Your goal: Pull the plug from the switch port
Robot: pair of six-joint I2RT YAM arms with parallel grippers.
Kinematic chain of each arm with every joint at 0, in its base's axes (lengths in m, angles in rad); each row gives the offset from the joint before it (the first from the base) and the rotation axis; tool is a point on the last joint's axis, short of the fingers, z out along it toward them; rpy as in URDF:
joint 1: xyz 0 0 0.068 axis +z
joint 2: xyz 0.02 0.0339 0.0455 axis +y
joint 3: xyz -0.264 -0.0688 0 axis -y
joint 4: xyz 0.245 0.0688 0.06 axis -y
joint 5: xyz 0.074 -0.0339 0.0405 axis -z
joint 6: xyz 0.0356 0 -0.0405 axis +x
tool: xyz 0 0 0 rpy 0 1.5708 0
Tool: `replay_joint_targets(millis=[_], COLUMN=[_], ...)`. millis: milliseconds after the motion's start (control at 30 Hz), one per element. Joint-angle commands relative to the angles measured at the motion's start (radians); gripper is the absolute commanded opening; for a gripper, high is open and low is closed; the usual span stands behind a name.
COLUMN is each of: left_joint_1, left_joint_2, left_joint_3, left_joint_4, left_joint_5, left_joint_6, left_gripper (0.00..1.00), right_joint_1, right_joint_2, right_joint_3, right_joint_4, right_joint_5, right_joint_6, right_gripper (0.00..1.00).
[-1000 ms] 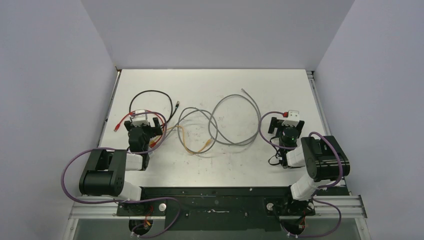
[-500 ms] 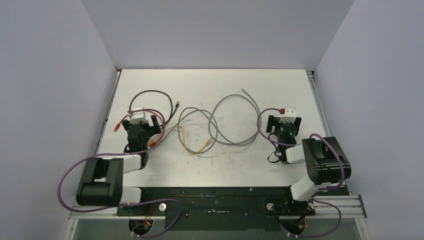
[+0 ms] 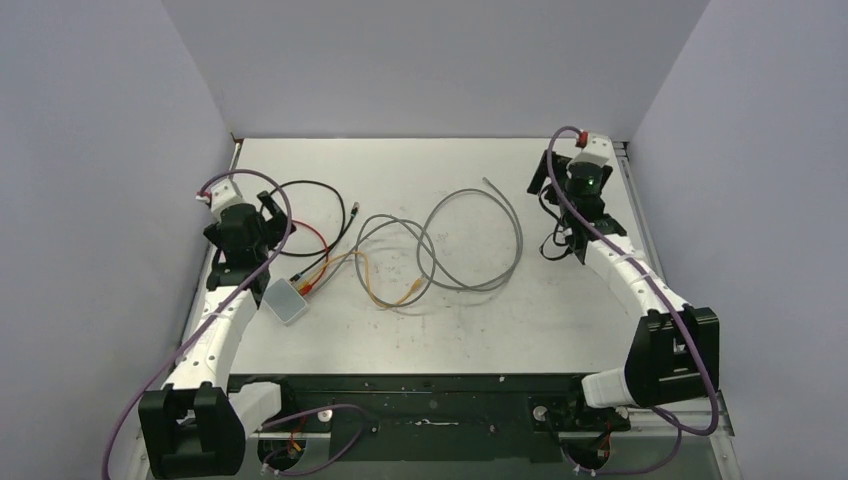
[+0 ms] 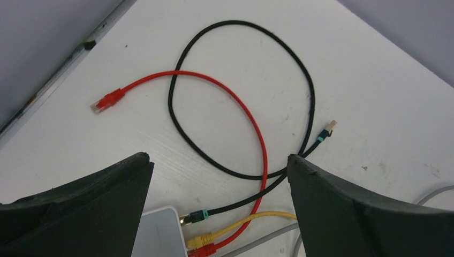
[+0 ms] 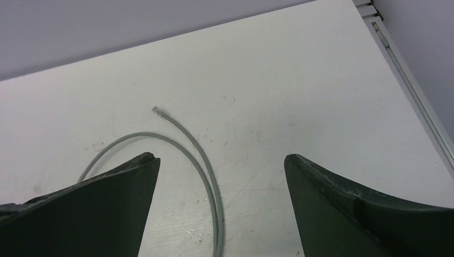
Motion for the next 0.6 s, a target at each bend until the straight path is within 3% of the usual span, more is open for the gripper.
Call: replay_joint_targets(millis=[0, 100, 267, 400, 567], left_joint_1=[0.063, 0.089, 0.105, 0.144, 0.245], left_joint_2=[-0.022, -0.016, -0.007, 0.013, 0.071], left_joint_3=[0.068, 0.105, 0.093, 0.105, 0.104], left_joint_4=[-0.227, -0.304, -0.364, -0.476, -0.552], left_joint_5=[0.078, 0.111, 0.132, 0.133, 0.264], left_joint_6=[-0.108, -0.126, -0.142, -0.228, -0.250], left_gripper=[0.96, 0.96, 0.96, 0.96, 0.96], right_joint_1=[0.015, 0.013, 0.015, 0.021, 0.038], right_joint_2=[0.008, 0.008, -0.019, -0.025, 0.033], right_joint_3=[0.229, 0.322, 0.318, 0.310, 0.327], right_joint_4=[-0.361, -0.526, -0.588, -0.616, -0.623], right_joint_5=[0.129, 0.215, 0.217, 0.048, -0.081], right_joint_6=[0.217, 0.330, 0.302, 0.274, 0.269], right_gripper=[0.90, 0.90, 0.90, 0.90, 0.90])
